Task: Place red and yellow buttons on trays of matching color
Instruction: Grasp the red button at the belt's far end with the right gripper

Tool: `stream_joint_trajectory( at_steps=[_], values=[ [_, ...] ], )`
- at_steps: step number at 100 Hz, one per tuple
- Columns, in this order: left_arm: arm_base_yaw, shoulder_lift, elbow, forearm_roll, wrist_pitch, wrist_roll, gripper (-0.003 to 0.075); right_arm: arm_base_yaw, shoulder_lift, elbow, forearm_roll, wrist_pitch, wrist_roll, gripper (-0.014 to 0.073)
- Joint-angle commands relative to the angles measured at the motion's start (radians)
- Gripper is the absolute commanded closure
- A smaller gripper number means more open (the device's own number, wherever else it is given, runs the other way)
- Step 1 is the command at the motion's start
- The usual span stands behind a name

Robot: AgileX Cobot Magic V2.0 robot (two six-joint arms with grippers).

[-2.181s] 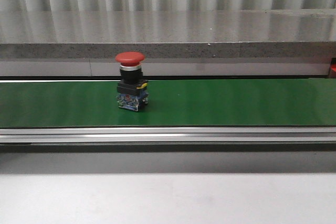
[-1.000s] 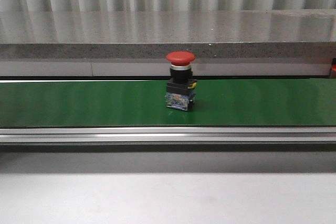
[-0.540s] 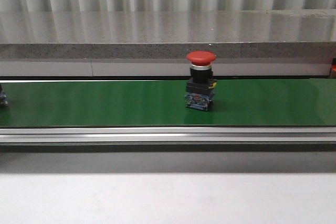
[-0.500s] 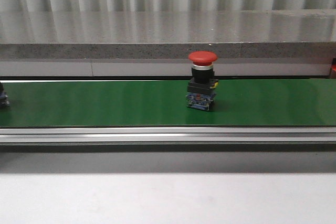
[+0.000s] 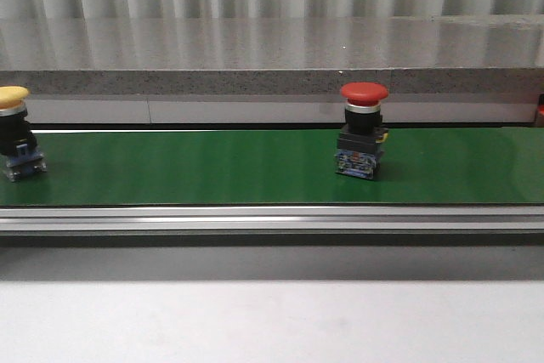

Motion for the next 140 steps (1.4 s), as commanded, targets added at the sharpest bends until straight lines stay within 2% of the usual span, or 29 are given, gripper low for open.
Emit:
stream_joint_trajectory(
  at_steps=[1, 26, 40, 52, 70, 104, 109, 116, 121, 133, 140],
  values=[
    [-0.007, 0.003, -0.026, -0.008, -0.081, -0.001, 0.0740, -0.004, 0.056, -0.127, 0.000, 0.041, 0.004, 0.0661],
    [-0.007, 0.003, -0.026, -0.008, -0.083, -0.001, 0.0740, -0.004, 0.343, -0.516, 0.000, 0.574, 0.004, 0.0661],
    [-0.007, 0.003, -0.026, -0.008, -0.083, -0.001, 0.0740, -0.004, 0.513, -0.708, 0.000, 0.754, 0.004, 0.0661],
    [-0.007, 0.003, -0.026, -0.008, -0.081, -0.001, 0.0740, -0.004, 0.616, -0.784, 0.000, 0.765, 0.004, 0.0661],
    [-0.007, 0.003, -0.026, -0.008, -0.081, -0.001, 0.0740, -0.004, 0.706, -0.790, 0.000, 0.757, 0.004, 0.0661],
    [-0.007, 0.003, -0.026, -0.008, -0.081, -0.001, 0.0740, -0.004, 0.762, -0.790, 0.000, 0.799, 0.001, 0.0648],
    [-0.007, 0.003, -0.026, -0.008, -0.081, -0.001, 0.0740, -0.004, 0.762, -0.790, 0.000, 0.804, 0.001, 0.0613],
    [-0.007, 0.003, -0.026, -0.008, -0.081, -0.001, 0.0740, -0.004, 0.762, -0.790, 0.000, 0.808, 0.001, 0.0519],
    [-0.007, 0.003, -0.026, -0.008, -0.081, -0.001, 0.0740, -0.004, 0.762, -0.790, 0.000, 0.811, 0.001, 0.0424],
    [-0.007, 0.003, -0.026, -0.008, -0.081, -0.001, 0.0740, -0.004, 0.762, -0.790, 0.000, 0.816, 0.001, 0.0117],
    [-0.007, 0.003, -0.026, -0.008, -0.081, -0.001, 0.0740, -0.004, 0.762, -0.790, 0.000, 0.816, 0.001, -0.0020]
  ],
)
